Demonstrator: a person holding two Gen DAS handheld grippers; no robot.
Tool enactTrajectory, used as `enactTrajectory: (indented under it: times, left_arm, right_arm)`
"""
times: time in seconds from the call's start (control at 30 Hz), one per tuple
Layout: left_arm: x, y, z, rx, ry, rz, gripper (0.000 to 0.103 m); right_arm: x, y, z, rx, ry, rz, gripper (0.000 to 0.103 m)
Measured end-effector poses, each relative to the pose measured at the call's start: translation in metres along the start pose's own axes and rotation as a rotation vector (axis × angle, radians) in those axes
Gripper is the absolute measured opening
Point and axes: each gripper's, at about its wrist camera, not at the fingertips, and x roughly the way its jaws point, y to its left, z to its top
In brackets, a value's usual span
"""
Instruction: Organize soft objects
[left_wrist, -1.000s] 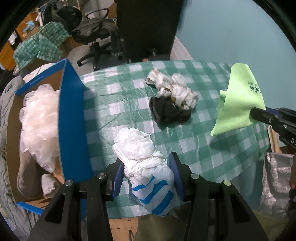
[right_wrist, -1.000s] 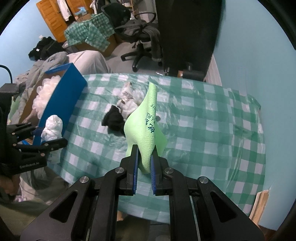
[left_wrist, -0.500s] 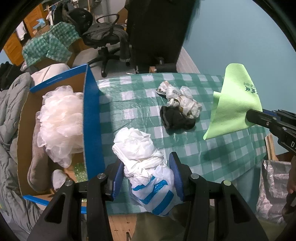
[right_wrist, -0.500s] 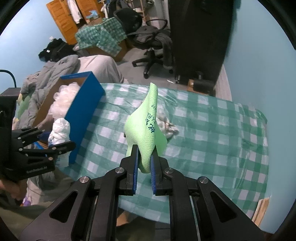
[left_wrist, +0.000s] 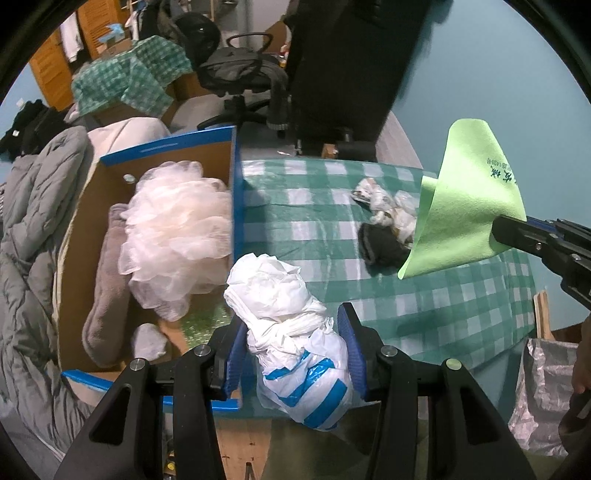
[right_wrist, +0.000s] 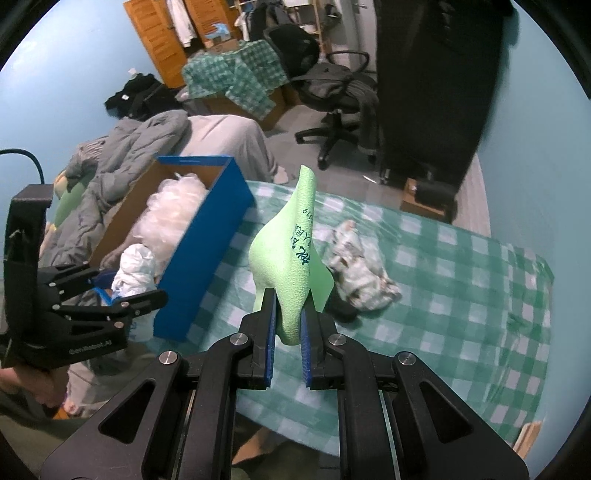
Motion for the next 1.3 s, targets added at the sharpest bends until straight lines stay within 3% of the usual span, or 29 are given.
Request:
enactTrajectory:
  times: [0.97, 1.3]
  left_arm:
    - [-0.01, 0.103, -0.012, -0.237, -0.031, 0.082, 0.048]
    - [0.008, 0.125, -0.021, -0.26, 0.005, 0.098, 0.048]
  right_arm:
    - [0.042, 0.115, 0.049, -0.221, 0.012, 0.164, 0.011]
    - [0.075, 0.126, 0.05, -0.212, 0.071, 0.151, 0.011]
